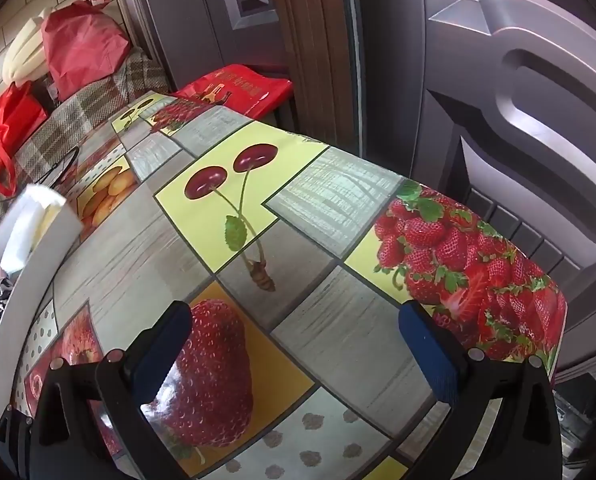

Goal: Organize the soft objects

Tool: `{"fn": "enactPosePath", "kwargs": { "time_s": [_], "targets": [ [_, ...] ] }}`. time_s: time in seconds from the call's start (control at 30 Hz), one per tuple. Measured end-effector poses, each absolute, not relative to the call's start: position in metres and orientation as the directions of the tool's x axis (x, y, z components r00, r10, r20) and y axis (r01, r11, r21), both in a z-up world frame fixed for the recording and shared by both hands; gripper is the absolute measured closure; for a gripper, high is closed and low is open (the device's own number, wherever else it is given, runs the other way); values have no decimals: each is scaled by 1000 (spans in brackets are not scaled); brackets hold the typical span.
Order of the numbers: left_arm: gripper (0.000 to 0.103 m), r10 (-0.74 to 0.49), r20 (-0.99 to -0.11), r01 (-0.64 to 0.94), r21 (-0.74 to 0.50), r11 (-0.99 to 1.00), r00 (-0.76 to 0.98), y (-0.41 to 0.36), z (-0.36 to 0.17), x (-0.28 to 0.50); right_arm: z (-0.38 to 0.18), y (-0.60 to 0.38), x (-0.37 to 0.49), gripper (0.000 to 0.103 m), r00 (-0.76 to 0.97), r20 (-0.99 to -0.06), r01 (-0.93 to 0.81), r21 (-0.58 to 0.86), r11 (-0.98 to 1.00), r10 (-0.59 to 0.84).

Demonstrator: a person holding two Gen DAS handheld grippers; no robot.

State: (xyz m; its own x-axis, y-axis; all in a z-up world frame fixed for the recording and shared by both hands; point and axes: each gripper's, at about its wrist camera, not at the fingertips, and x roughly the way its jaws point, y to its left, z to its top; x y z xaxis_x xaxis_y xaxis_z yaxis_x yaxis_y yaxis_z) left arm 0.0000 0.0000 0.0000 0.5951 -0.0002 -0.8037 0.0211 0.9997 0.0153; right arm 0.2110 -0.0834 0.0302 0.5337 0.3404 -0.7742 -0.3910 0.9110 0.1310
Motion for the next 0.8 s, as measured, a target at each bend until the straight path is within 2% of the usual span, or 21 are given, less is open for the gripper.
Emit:
{"fn": "enactPosePath", "kwargs": {
  "time_s": [0.37, 0.8],
  "targets": [
    [1, -1, -804, 21, 15, 1000, 595, 0, 0, 0, 25, -66, 210, 0, 519, -791, -442, 76, 894, 323],
    [1, -1, -804, 21, 15, 1000, 595, 0, 0, 0, 25, -67, 210, 0, 520, -790, -443, 76, 893, 325]
  ]
}}
